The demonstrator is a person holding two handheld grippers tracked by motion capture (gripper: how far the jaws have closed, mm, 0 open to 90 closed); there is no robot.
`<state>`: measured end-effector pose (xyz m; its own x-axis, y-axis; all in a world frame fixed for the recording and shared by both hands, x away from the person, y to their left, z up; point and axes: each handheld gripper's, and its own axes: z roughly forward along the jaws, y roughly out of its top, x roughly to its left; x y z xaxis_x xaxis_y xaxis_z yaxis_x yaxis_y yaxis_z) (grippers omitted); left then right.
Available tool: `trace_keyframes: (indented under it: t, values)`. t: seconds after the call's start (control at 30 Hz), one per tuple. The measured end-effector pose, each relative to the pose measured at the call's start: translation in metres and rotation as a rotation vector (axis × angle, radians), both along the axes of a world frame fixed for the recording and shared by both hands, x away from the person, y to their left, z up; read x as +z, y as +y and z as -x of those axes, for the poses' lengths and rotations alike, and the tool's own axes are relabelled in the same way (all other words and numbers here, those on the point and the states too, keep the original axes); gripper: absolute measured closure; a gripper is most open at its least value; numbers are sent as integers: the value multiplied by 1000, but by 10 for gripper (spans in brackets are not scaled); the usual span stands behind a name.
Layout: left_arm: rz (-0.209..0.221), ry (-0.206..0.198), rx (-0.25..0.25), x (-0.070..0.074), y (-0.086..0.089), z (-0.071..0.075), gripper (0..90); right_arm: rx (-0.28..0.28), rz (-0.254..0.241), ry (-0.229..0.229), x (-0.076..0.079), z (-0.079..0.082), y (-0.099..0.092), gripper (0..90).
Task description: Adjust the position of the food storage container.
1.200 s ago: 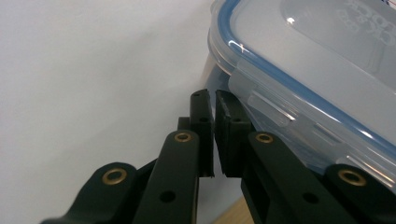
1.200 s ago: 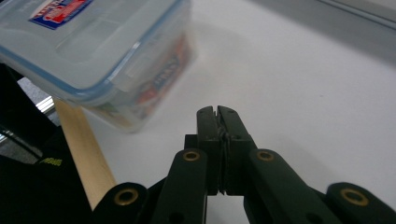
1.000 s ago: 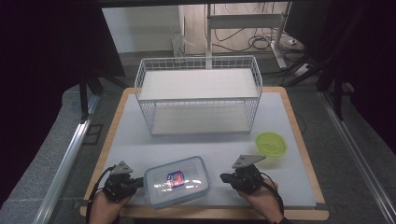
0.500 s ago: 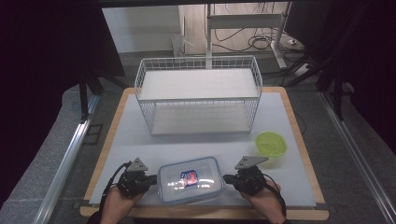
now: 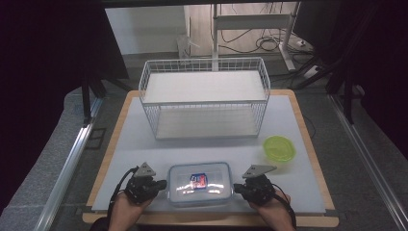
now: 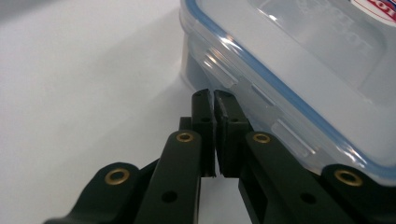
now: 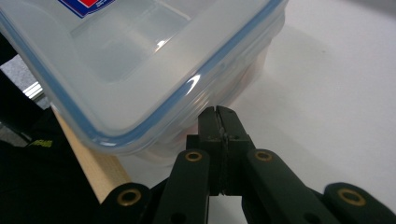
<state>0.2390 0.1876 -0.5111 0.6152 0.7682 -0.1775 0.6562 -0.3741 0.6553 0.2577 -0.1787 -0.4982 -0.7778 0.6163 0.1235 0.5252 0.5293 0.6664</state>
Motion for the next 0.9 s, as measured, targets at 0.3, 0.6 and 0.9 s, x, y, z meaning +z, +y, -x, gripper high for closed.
trace_keyframes:
  t: [0.3, 0.6, 0.9]
  values:
    - [-8, 0, 13, 1, -11, -14, 899, -50, 4, -7, 1, -5, -6, 897]
    - [-8, -6, 25, 0, -20, -28, 900, -111, 27, -43, 3, -19, -7, 899]
    - [-10, -14, 43, 1, -29, -48, 900, -155, 28, -49, 1, -39, -11, 899]
